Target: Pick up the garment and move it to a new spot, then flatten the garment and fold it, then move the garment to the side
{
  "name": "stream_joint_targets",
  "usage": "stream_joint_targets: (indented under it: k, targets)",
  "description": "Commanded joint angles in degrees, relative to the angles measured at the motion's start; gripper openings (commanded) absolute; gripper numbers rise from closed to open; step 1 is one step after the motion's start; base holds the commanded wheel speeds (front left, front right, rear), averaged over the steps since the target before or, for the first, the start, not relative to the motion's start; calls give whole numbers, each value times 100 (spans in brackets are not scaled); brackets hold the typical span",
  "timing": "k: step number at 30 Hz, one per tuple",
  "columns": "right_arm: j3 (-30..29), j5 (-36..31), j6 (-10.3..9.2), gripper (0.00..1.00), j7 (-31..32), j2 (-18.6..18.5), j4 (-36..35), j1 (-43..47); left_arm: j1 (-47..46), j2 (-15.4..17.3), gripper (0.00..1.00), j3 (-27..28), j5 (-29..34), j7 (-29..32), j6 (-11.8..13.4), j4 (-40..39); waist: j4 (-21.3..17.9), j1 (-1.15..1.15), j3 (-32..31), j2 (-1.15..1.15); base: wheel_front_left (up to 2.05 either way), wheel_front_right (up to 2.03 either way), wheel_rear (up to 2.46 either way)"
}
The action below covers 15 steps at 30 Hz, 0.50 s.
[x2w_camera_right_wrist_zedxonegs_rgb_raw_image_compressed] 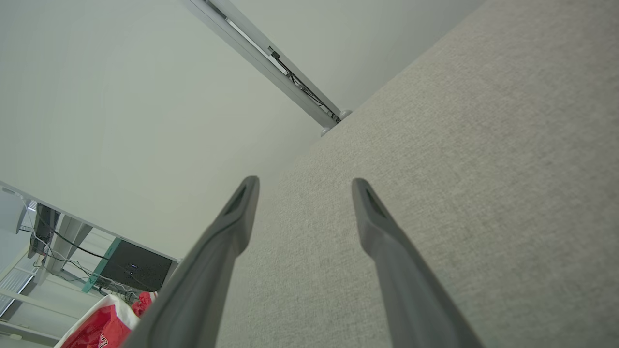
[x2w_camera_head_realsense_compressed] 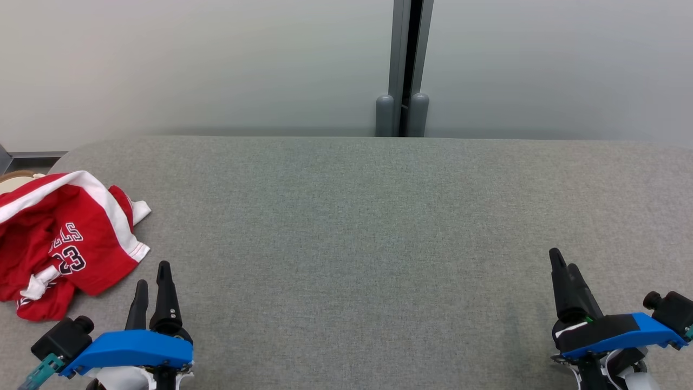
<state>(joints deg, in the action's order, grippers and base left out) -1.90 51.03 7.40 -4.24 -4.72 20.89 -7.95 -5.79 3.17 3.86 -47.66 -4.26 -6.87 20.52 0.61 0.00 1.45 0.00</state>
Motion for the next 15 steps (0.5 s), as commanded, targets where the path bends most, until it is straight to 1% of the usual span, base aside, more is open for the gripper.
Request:
stream_joint_targets:
  k: [1, 12, 13, 15]
  targets:
    - [-18, -259, 10, 100, -65, -7, -60, -87, -99, 17, 100, -12, 247, -64, 36, -29, 0, 0, 3, 0, 0, 0, 0]
    - [-70, -1149, 10, 100, -241, 32, -70, 16, 13, 26, 100, -115, 1096, -240, 57, 1, 18, 0, -19, 0, 0, 0, 0]
    - [-68, -1323, 11, 100, -274, 37, -78, 44, 34, 33, 100, -148, 1260, -274, 67, 22, 25, 0, -27, 0, 0, 0, 0]
    - [-74, -1397, 11, 100, -290, 39, -74, 55, 46, 34, 100, -163, 1335, -290, 72, 33, 29, 0, -31, 0, 0, 0, 0]
